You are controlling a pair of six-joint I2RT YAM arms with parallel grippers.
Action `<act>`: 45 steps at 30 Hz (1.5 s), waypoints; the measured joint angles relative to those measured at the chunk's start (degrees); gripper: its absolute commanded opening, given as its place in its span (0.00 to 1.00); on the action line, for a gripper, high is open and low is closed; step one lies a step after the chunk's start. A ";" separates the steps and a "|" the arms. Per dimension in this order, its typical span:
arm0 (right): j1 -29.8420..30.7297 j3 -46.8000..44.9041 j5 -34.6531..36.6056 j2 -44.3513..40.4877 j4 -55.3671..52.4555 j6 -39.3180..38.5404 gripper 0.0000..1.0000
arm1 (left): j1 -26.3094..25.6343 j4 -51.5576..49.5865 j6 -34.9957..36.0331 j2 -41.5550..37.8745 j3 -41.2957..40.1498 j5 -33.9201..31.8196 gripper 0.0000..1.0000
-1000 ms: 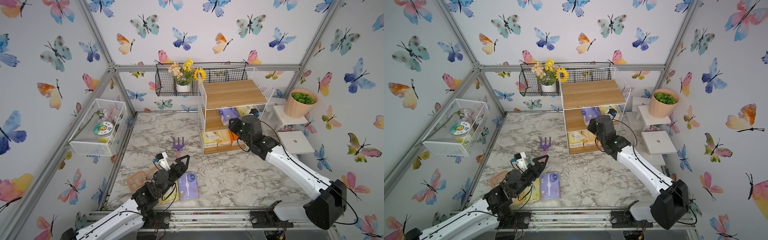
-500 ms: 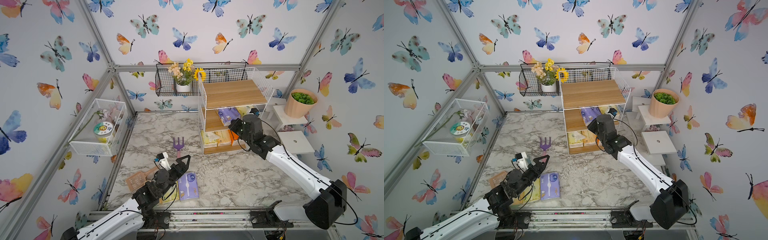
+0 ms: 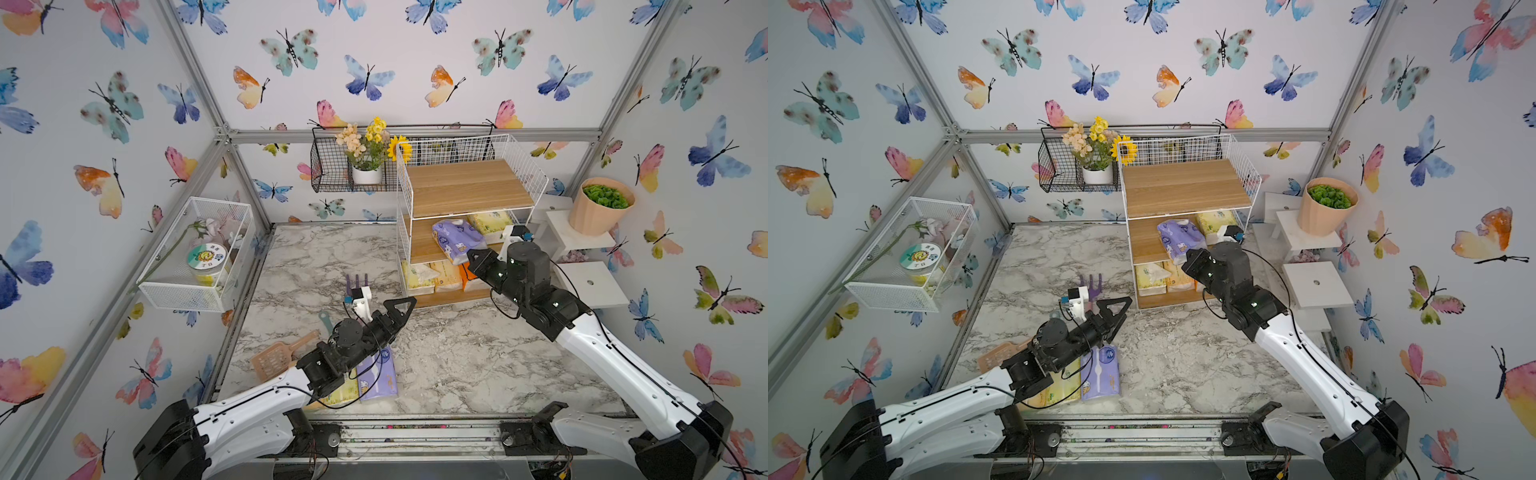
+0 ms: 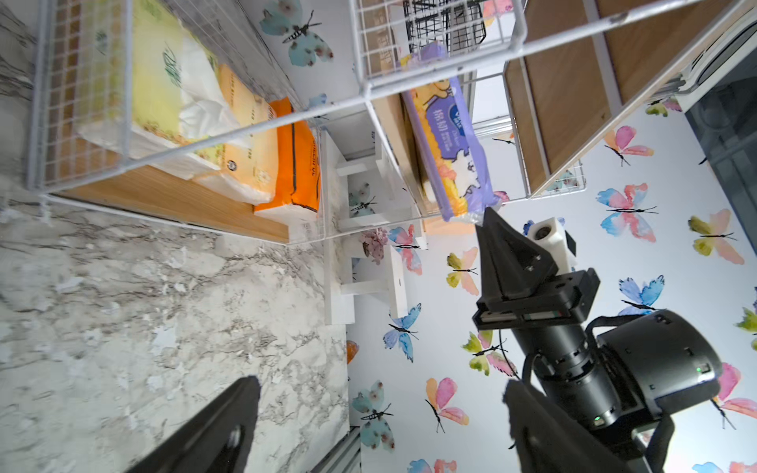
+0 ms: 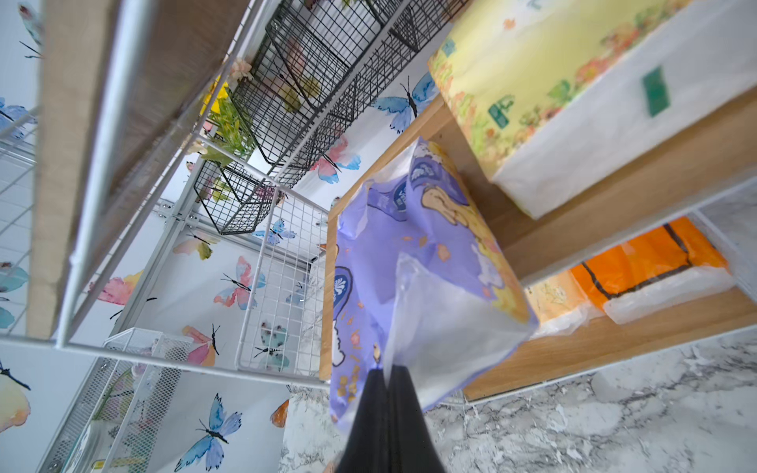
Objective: Remove the tissue boxes from the shelf
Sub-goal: Pick up a box of tissues from the shelf.
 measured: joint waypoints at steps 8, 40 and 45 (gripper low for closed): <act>0.00 -3.04 -2.78 -5.46 -2.75 -1.07 0.01 | -1.53 6.25 -4.79 15.91 13.53 4.02 0.99; -0.04 -6.99 -5.09 -17.55 -13.51 -6.64 0.26 | -1.92 16.68 -12.00 36.98 28.68 5.01 0.24; -0.04 -7.34 -6.01 -19.34 -13.77 -8.52 0.53 | -2.67 14.86 -9.70 36.87 28.65 4.39 0.21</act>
